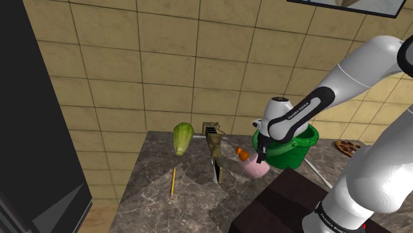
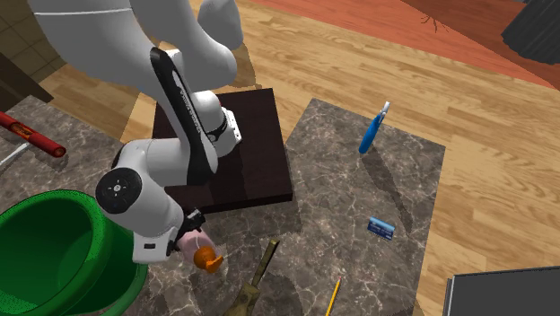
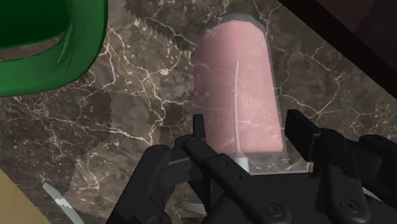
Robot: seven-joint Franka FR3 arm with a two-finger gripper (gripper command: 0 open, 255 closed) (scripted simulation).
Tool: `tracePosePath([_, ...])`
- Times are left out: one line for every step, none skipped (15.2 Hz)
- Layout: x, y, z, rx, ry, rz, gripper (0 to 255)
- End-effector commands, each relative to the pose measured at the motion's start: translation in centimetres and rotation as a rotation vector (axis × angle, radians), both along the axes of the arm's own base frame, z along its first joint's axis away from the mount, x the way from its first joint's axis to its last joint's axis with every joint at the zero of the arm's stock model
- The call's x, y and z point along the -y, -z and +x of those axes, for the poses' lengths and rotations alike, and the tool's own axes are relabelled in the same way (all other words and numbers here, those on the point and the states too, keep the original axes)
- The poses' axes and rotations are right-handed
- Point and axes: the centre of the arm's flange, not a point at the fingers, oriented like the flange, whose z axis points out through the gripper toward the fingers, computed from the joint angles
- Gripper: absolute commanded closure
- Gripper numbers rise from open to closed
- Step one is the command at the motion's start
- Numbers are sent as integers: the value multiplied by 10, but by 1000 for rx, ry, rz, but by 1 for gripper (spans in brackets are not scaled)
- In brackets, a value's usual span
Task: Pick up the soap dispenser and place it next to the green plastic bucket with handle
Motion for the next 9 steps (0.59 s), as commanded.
tracePosePath([0,12,0,1,0,0,255])
tracePosePath([0,17,0,1,0,0,255])
tracePosePath([0,22,0,1,0,0,255])
tracePosePath([0,28,0,1,0,0,255])
tracePosePath([0,33,0,1,0,0,255])
tracePosePath([0,38,0,1,0,0,255])
tracePosePath([0,42,0,1,0,0,255])
tracePosePath([0,42,0,1,0,0,255])
tracePosePath([0,42,0,1,0,-1,255])
